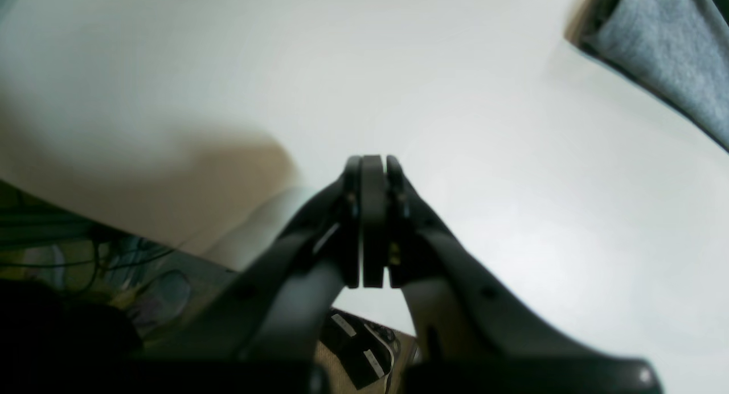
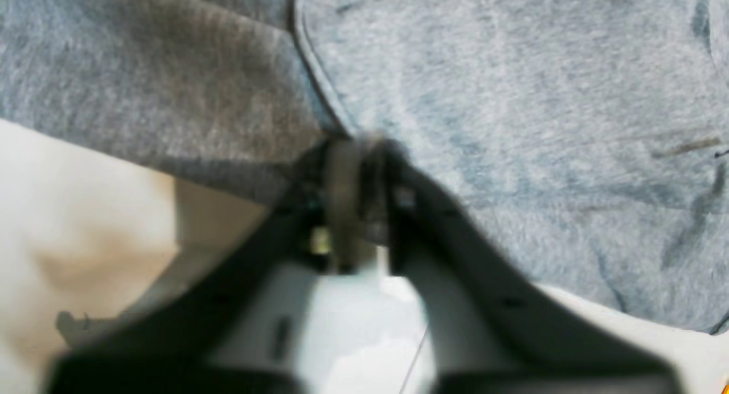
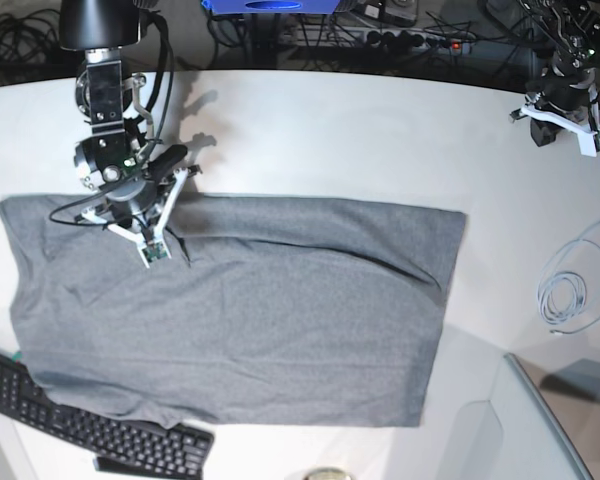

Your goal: Layout the t-shirt on the table in an organized manner, then fold the t-shirt properly

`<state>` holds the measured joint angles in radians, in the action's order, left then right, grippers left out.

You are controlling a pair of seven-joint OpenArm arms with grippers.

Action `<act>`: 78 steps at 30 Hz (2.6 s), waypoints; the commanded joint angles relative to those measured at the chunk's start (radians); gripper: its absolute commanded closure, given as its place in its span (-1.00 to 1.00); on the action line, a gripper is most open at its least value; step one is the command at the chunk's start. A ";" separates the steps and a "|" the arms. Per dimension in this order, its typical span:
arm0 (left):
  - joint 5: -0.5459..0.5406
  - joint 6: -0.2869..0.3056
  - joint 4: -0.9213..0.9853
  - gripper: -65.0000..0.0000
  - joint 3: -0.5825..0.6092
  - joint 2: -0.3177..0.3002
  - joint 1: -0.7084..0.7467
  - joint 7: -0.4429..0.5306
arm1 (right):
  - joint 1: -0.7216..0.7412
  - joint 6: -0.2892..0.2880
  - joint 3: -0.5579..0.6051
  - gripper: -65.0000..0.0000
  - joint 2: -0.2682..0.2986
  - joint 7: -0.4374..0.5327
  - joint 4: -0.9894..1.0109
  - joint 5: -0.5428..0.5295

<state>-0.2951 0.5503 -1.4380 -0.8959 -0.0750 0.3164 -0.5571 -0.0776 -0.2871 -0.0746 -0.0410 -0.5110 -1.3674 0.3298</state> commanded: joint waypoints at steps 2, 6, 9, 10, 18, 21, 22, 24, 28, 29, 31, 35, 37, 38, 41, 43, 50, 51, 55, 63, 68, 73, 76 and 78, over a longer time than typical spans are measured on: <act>-0.014 0.003 -0.016 1.00 -0.006 -0.013 0.002 0.022 | 0.017 0.007 -0.003 1.00 0.002 0.018 -0.014 0.002; -0.014 0.003 -0.016 1.00 -0.007 -0.013 0.003 0.022 | 0.025 0.007 0.008 0.98 0.020 0.018 -0.014 0.002; -0.014 0.003 -0.016 1.00 -0.004 -0.013 0.003 0.022 | 0.052 0.007 0.008 0.98 0.025 0.018 -0.011 0.002; -0.014 0.003 -0.016 1.00 -0.004 -0.013 0.003 0.022 | 0.063 0.007 0.008 0.98 0.026 0.018 -0.011 0.007; -0.014 0.003 -0.016 1.00 -0.004 -0.012 0.003 0.021 | 0.189 0.004 0.008 0.98 0.031 0.021 0.093 0.136; -0.014 0.003 -0.016 1.00 -0.004 -0.013 0.003 0.021 | 0.235 0.004 0.009 0.98 0.031 0.024 0.144 0.142; -0.014 0.003 -0.016 1.00 -0.004 -0.013 0.003 0.021 | 0.256 0.004 0.019 0.98 0.033 0.024 0.162 0.142; -0.014 0.003 -0.016 1.00 -0.004 -0.013 0.003 0.021 | 0.290 0.004 0.063 0.98 0.037 0.024 0.197 0.144; -0.014 0.003 -0.016 1.00 -0.004 -0.013 0.003 0.021 | 0.347 0.004 0.151 0.96 0.059 0.024 0.270 0.144; -0.014 0.003 -0.016 1.00 -0.004 -0.013 0.003 0.021 | 0.361 0.004 0.167 0.96 0.060 0.024 0.288 0.144; -0.014 0.003 -0.016 1.00 -0.004 -0.013 0.003 0.021 | 0.381 0.006 0.190 0.95 0.060 0.024 0.320 0.144; -0.014 0.003 -0.016 1.00 -0.004 -0.013 0.011 0.021 | 0.427 0.006 0.204 0.70 0.060 0.024 0.380 0.144; -0.014 0.003 -0.016 1.00 -0.002 -0.013 0.014 0.021 | 0.450 0.006 0.206 0.42 0.062 0.024 0.402 0.145; -0.014 0.003 -0.016 1.00 -0.002 -0.013 0.016 0.021 | 0.456 0.006 0.206 0.32 0.062 0.024 0.403 0.145; -0.014 0.003 -0.016 1.00 -0.002 -0.013 0.016 0.021 | 0.467 0.006 0.206 0.14 0.063 0.044 0.371 0.145; -0.014 0.003 -0.016 1.00 -0.002 -0.013 0.014 0.021 | 0.456 0.007 0.193 0.18 0.082 0.084 0.296 0.147; -0.014 0.003 -0.016 1.00 0.025 -0.012 0.008 0.021 | 0.227 0.078 -0.063 0.23 0.049 0.036 -0.117 0.136; -0.020 0.003 -0.017 1.00 0.048 -0.013 0.007 0.021 | 0.190 0.076 -0.115 0.23 0.034 0.036 -0.151 0.134; -0.025 0.003 -0.014 0.81 0.116 -0.006 -0.035 0.022 | 0.072 0.073 -0.298 0.21 -0.043 0.035 -0.283 -0.014; -0.026 0.003 0.128 -1.00 0.145 0.027 -0.213 0.021 | -0.173 -0.125 -0.529 -0.09 -0.007 0.032 -0.383 -0.591; -0.026 0.004 0.251 -0.91 0.146 0.044 -0.302 0.021 | -0.207 -0.142 -0.581 -0.10 0.031 0.032 -0.287 -0.668; -0.026 0.004 0.322 -0.83 0.146 0.059 -0.365 0.022 | -0.193 -0.143 -0.681 -0.09 0.028 0.032 -0.189 -0.671; -0.025 0.004 0.375 -0.74 0.146 0.067 -0.402 0.022 | -0.172 -0.149 -0.741 -0.09 0.023 0.032 -0.114 -0.671; -0.023 0.004 0.409 -0.62 0.146 0.067 -0.422 0.022 | -0.153 -0.222 -0.784 -0.09 0.023 0.032 -0.066 -0.680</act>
<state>-0.3283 0.5552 -1.0245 -0.7517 -0.0059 -0.0998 -0.5137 -0.2340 -0.5041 -0.8532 -0.0254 -0.4999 -1.4170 -0.3325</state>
